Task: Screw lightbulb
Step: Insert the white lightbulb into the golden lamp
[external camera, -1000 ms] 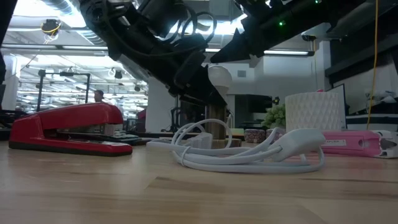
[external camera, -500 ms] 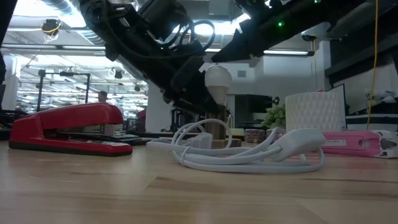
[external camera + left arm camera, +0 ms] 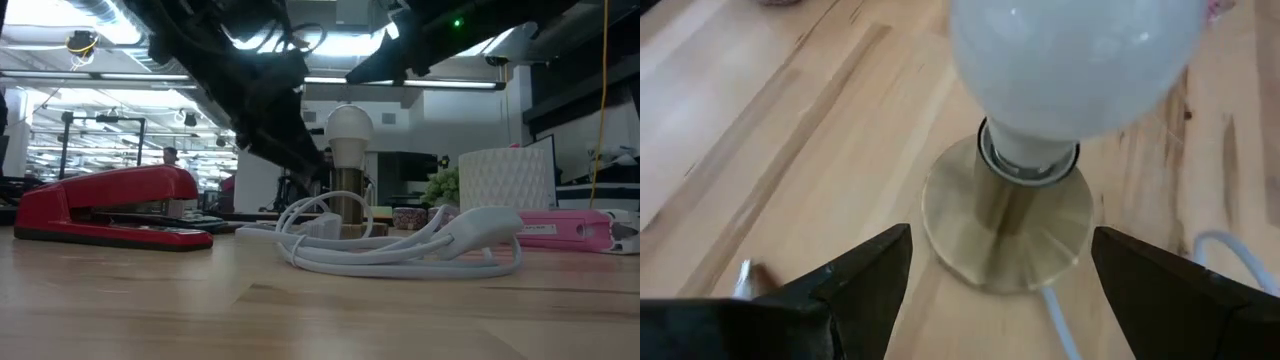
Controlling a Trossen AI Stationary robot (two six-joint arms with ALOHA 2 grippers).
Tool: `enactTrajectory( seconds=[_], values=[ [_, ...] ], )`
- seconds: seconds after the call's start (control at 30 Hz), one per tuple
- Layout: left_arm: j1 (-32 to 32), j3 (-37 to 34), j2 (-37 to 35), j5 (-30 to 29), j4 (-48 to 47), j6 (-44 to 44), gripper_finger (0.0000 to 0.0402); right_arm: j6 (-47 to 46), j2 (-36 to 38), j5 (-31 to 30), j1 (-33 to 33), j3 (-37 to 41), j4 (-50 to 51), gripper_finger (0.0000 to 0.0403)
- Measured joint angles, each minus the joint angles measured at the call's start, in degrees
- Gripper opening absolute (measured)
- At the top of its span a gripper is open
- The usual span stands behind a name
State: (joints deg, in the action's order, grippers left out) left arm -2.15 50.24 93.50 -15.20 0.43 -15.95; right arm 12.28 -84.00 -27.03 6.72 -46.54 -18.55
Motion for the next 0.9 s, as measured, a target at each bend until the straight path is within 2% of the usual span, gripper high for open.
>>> enactTrajectory(
  seconds=[0.1,0.27,0.47,0.63,0.77,0.9],
  values=[
    [0.0,0.0,-1.7,1.1,-4.0,-2.3,0.0301,0.0,2.3,-0.1,0.0,0.0,3.7,0.0008],
    [-0.6,0.0,-2.5,3.6,-8.2,-8.3,0.0301,0.0,7.3,-3.7,0.0,0.0,12.4,0.0008],
    [-1.4,0.0,-2.3,11.4,-12.2,-15.1,0.0301,0.0,9.5,-3.4,0.0,0.0,20.0,0.0008],
    [-1.9,0.0,-2.4,16.4,-11.3,-17.0,0.0298,0.0,9.5,-3.4,0.0,0.0,23.6,0.0008],
    [-2.5,0.0,-2.4,18.7,-10.7,-16.8,0.0268,0.0,9.5,-3.4,0.0,0.0,23.6,0.0008],
    [-3.7,0.0,-2.4,22.8,-8.1,-16.8,0.0216,0.0,9.5,-3.4,0.0,0.0,23.5,0.0008]
  ],
)
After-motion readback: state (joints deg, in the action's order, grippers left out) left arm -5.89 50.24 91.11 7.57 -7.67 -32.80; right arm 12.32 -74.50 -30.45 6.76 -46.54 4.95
